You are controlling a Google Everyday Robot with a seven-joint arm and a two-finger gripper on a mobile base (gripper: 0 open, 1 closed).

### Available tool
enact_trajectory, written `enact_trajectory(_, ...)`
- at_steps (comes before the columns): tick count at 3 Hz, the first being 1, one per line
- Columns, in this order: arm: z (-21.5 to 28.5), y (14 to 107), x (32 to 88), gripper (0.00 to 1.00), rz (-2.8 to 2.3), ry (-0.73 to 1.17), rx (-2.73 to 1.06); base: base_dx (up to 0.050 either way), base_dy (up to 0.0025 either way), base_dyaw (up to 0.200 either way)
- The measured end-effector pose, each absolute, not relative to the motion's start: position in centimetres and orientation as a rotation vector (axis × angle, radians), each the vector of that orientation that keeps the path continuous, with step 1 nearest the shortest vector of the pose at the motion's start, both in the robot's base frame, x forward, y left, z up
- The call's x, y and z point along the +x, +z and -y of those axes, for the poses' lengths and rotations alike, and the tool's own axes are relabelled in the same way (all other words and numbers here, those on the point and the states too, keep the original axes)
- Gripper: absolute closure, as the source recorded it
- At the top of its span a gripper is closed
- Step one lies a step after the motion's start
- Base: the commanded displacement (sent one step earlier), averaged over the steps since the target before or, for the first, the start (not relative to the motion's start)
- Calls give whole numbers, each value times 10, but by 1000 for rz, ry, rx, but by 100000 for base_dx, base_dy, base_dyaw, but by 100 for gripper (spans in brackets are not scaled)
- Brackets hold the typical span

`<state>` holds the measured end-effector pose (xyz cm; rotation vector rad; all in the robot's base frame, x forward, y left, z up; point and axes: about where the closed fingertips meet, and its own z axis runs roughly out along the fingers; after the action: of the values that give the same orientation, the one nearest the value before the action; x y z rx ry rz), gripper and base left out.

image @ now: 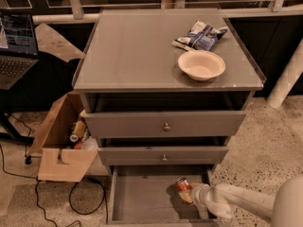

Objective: Place coke can into bottom drawer

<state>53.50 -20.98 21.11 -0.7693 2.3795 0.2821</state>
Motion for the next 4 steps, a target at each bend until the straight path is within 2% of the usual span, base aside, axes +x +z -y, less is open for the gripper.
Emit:
enact_trajectory(1,211,181,546,100,-2425,322,-764,0,0,0)
enact_trajectory(2,213,178,547,83,-2430,319,-775,0,0,0)
enact_trajectory(3,213,178,547,59,-2430,319,-775,0,0,0)
enact_trajectory(4,213,178,547,28,-2430,319,-775,0,0,0)
